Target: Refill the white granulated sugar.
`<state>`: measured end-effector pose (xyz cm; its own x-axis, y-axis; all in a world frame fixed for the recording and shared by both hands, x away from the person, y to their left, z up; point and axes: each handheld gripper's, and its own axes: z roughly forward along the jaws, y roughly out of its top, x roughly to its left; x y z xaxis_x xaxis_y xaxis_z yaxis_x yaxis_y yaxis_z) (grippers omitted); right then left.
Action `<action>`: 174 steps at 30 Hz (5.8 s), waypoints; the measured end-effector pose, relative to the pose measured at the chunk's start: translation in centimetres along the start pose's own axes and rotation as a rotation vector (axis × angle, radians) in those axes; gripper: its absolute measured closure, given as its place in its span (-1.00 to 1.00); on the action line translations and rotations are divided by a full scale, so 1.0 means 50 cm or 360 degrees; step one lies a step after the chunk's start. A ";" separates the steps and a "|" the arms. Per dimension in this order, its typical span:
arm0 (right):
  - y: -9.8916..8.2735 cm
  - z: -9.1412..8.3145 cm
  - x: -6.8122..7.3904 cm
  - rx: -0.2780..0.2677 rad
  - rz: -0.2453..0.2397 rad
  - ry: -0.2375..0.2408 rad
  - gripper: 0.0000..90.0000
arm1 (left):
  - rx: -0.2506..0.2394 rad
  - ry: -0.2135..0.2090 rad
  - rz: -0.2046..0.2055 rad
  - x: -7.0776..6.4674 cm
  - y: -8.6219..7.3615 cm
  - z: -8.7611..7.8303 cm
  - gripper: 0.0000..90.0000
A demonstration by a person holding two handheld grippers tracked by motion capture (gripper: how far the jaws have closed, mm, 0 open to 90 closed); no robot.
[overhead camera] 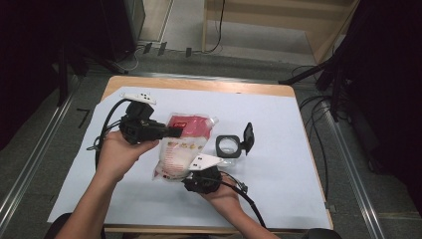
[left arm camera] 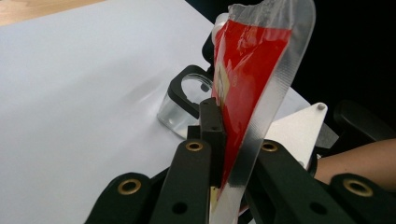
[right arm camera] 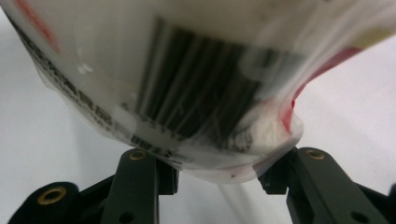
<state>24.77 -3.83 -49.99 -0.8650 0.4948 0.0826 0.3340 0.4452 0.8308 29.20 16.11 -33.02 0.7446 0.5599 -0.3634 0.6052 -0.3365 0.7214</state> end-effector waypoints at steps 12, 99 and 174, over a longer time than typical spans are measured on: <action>0.005 -0.010 0.001 0.0026 -0.0044 -0.0034 0.30 | 0.0038 -0.0025 0.0044 -0.001 0.007 0.024 0.91; 0.035 -0.032 0.042 0.0071 0.0067 0.0218 0.34 | 0.0236 -0.0216 -0.0238 0.003 0.002 0.166 0.46; 0.072 -0.055 0.029 -0.0035 0.0249 0.0245 0.36 | 0.0249 -0.0043 -0.0196 -0.030 0.046 0.146 0.47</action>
<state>23.67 -3.55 -45.38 -0.8510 0.4358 0.2932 0.4618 0.3547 0.8130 31.55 8.97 -35.12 0.6683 0.5842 -0.4606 0.7270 -0.3816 0.5708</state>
